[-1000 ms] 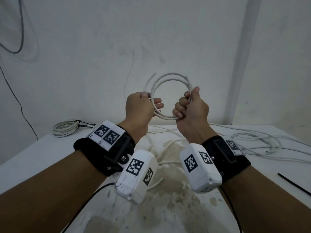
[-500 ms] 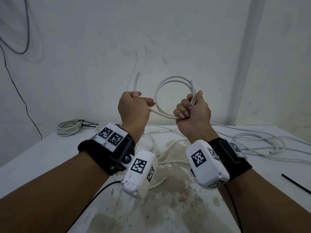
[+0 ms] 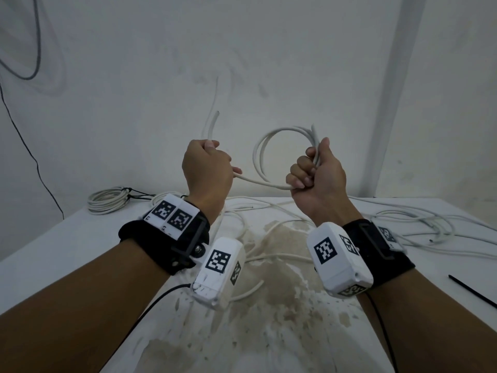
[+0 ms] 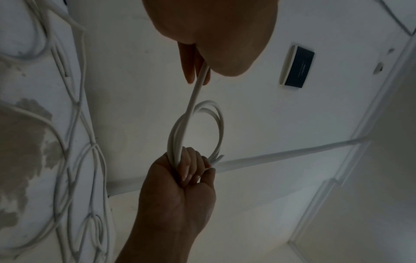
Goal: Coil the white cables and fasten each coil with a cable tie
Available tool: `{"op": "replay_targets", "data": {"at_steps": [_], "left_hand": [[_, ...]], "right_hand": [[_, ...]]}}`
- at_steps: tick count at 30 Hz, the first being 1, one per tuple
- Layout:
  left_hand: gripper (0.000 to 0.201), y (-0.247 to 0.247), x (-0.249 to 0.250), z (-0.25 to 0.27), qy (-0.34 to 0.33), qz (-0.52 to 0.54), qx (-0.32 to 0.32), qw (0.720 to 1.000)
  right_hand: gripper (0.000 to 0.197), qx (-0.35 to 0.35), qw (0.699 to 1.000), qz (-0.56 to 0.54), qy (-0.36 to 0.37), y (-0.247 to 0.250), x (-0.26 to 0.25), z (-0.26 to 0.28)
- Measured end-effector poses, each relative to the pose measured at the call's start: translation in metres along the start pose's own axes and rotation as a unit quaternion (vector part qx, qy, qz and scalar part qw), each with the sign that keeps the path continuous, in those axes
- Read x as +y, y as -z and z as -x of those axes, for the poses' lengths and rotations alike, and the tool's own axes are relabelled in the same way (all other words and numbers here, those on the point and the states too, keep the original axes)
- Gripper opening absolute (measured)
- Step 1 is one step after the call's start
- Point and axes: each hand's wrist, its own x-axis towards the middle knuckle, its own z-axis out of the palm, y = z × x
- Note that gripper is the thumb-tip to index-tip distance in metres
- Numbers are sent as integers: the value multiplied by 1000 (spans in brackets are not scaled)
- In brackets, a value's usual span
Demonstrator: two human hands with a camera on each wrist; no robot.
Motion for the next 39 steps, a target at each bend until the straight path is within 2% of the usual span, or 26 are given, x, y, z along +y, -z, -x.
{"op": "replay_targets", "data": {"at_steps": [3,7,10,15,18,22,27,36,39], "left_hand": [[27,-3,2,-3,-40,-31,-19,999],[25,-12,12,-4,-79,-86,-92,989],[24,-12,17,0,-73,-39,-148,986],[24,-5,15,-3,-90,-12,-199,976],[22,-5,14,-3,-84,-13,-203,975],[22,-6,10,-5,-38,-6,-186,982],[24,-9,6,-5,-75,-49,-150,985],[24,-4,-3,3,-140,-117,-178,967],[23,-1,-3,4,-118,-98,-176,972]], "right_hand": [[44,-15,1000,23,-8,-3,5,1],[45,-62,996,57,-30,-8,16,4],[45,-84,994,44,-49,-10,19,5],[46,-79,992,81,-58,-3,20,6],[45,-78,991,91,-66,0,24,7],[43,-91,990,85,-63,0,26,7],[34,-102,991,50,-70,0,21,4],[30,-111,989,41,-90,3,9,1],[29,-126,984,76,-98,6,10,2]]}}
